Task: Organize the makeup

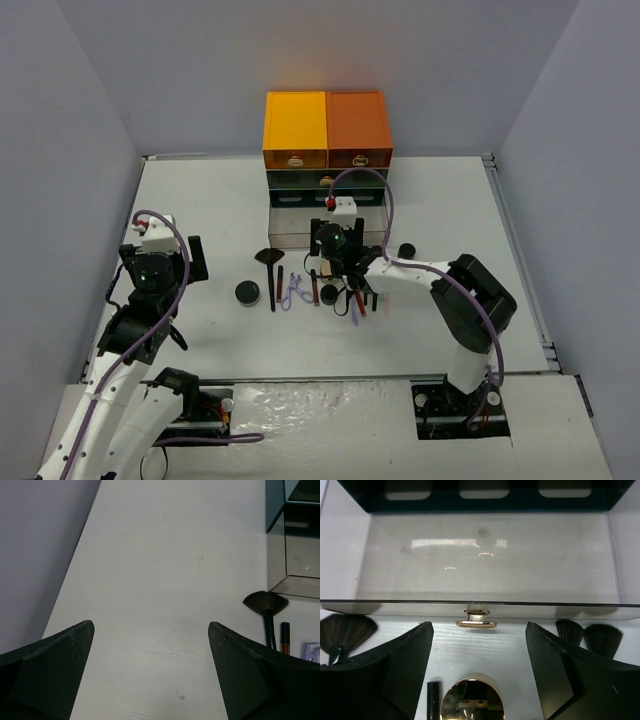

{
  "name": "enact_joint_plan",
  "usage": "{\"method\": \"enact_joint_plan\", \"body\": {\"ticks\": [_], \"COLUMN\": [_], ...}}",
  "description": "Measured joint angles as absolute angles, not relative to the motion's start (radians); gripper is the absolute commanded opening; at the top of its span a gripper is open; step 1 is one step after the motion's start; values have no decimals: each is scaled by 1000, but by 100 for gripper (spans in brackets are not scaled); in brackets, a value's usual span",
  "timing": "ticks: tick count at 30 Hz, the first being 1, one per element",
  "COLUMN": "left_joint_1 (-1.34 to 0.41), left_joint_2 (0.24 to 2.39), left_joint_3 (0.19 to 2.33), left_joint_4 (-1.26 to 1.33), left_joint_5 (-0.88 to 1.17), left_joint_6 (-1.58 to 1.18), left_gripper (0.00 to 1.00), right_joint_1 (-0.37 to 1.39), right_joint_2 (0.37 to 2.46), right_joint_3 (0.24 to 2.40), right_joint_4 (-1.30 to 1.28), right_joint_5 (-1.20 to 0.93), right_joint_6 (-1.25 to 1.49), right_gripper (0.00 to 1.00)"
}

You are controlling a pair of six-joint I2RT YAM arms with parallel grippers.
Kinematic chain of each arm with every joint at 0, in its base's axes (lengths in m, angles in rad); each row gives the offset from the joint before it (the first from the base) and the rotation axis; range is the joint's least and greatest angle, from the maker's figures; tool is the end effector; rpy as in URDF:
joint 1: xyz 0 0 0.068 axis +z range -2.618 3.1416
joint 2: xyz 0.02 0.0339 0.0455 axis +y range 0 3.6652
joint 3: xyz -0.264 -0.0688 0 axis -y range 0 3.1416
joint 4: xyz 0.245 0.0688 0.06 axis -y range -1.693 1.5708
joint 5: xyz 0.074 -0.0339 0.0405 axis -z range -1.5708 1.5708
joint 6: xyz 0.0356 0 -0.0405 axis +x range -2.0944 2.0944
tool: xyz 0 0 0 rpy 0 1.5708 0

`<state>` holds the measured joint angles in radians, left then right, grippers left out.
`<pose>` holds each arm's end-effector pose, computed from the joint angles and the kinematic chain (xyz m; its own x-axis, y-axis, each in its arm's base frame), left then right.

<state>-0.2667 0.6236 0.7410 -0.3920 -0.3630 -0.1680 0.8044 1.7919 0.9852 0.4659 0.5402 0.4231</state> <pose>0.1434 -0.0261 0.3269 -0.2440 -0.0954 -0.9651 -0.1259 0.9898 -0.0660 0.2832 0.2677 0.2008 -0.3270 0.1680 -0.9300 -0.1616 0.9596 0.2302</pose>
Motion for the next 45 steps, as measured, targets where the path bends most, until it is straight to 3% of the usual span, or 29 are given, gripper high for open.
{"method": "enact_joint_plan", "body": {"ticks": [10, 25, 28, 32, 40, 42, 45], "left_joint_1": [-267, -267, -267, -267, -267, -267, -267], "left_joint_2": [637, 662, 663, 666, 671, 672, 672], "left_joint_3": [741, 741, 741, 741, 741, 741, 741], "left_joint_4": [-392, -392, -392, -392, -392, -391, -392], "left_joint_5": [-362, -355, -354, -350, -344, -344, -343], "left_joint_6": [-168, -168, -168, -168, -168, -168, -168], "left_gripper": [97, 97, 97, 97, 97, 97, 97], "right_joint_1": [807, 812, 821, 833, 837, 841, 847], "right_joint_2": [1710, 1779, 1779, 1779, 1778, 1776, 1760], "right_joint_3": [991, 990, 985, 972, 962, 962, 962], "right_joint_4": [281, 214, 212, 212, 217, 213, 179], "right_joint_5": [427, 307, 303, 304, 320, 326, 329], "right_joint_6": [454, 495, 502, 508, 507, 503, 486], "right_gripper": [85, 82, 75, 57, 7, 1, 0]}}
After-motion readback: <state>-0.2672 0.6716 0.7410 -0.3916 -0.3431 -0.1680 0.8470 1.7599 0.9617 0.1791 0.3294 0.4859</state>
